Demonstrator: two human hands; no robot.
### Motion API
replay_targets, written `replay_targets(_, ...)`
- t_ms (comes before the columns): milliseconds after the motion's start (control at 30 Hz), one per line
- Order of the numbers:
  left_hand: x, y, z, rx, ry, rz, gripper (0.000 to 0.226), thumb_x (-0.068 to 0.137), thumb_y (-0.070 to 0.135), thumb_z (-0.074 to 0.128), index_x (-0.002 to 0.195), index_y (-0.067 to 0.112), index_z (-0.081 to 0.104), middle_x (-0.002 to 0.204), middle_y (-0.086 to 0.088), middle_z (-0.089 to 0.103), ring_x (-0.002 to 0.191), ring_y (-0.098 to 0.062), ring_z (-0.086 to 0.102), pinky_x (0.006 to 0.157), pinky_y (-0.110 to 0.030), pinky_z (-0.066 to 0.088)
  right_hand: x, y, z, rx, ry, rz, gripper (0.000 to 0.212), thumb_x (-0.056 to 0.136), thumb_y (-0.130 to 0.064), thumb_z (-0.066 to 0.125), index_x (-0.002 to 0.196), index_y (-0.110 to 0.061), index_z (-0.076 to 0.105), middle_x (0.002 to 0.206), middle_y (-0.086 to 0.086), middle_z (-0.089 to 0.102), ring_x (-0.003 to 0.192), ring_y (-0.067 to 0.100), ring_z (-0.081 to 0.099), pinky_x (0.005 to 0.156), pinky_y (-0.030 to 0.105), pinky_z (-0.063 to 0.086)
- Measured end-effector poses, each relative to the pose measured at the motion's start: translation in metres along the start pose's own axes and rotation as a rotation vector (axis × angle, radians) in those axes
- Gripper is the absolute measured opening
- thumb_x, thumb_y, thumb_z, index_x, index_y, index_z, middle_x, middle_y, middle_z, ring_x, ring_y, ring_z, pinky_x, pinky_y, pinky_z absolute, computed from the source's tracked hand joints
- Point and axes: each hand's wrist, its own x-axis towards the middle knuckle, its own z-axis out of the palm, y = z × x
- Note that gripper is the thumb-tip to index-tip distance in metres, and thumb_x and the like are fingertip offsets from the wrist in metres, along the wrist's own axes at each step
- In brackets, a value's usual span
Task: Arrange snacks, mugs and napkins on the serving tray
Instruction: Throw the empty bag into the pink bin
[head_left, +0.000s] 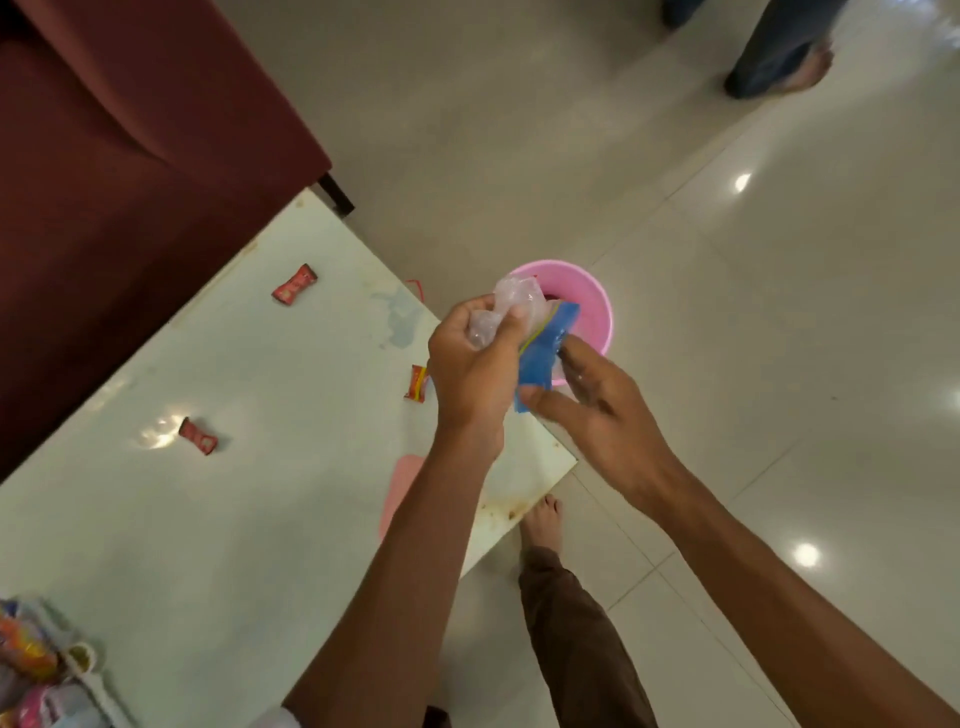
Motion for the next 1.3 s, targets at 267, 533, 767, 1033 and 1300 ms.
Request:
replay_targets(267,0.054,-0.026,0.031,-0.051,-0.165,-0.087,0.026,0.085,0.001,0.066,0.093,0.025,0.067,0.107,-0.003,0.072,0.092,-0.018,0.068,0.064,-0.022,0.058,0.066,0.030,-0.036,-0.179,0.125,0.081,0.067,0.066,-0.043,0.083,0.127,-0.032,0.056,0.116,-0.011,0.064,0.094,0.008,0.065,0.077,0.021,0.056)
replay_targets(533,0.089,-0.037,0.034,0.059,-0.065,-0.078,0.033,0.096,0.008,0.056,0.128,0.013,0.060,0.128,-0.004,0.064,0.104,-0.014,0.061,0.073,-0.014,0.049,0.153,0.112,-0.032,-0.590,0.400,-0.070,0.028,0.077,-0.002,0.069,0.100,-0.015,0.060,0.101,0.010,0.053,0.081,0.020,0.052,0.064,0.000,0.034)
replay_targets(767,0.069,-0.039,-0.019,-0.275,-0.109,-0.095,0.016,0.094,0.010,0.061,0.102,0.019,0.072,0.107,-0.002,0.078,0.108,-0.018,0.072,0.093,-0.026,0.056,0.203,0.199,0.000,-0.833,0.347,0.001,0.022,0.083,0.005,0.057,0.100,-0.006,0.065,0.104,0.017,0.058,0.095,0.034,0.055,0.076,0.036,0.048)
replay_targets(1033,0.053,-0.077,-0.064,-0.498,-0.035,-0.113,0.019,0.092,0.006,0.060,0.103,0.015,0.073,0.109,-0.004,0.078,0.107,-0.019,0.073,0.093,-0.027,0.056,0.233,0.268,0.011,-1.095,-0.100,0.044,0.031,0.094,-0.007,0.050,0.122,-0.008,0.063,0.124,0.014,0.058,0.113,0.031,0.055,0.096,0.040,0.047)
replay_targets(1300,0.023,-0.098,-0.105,-0.508,-0.030,-0.026,0.020,0.095,0.010,0.058,0.107,0.015,0.073,0.119,-0.006,0.075,0.114,-0.021,0.070,0.095,-0.025,0.054,0.222,0.234,0.022,-1.002,-0.175,0.050,0.032,0.093,-0.015,0.060,0.124,-0.012,0.063,0.132,0.011,0.060,0.123,0.028,0.051,0.107,0.036,0.035)
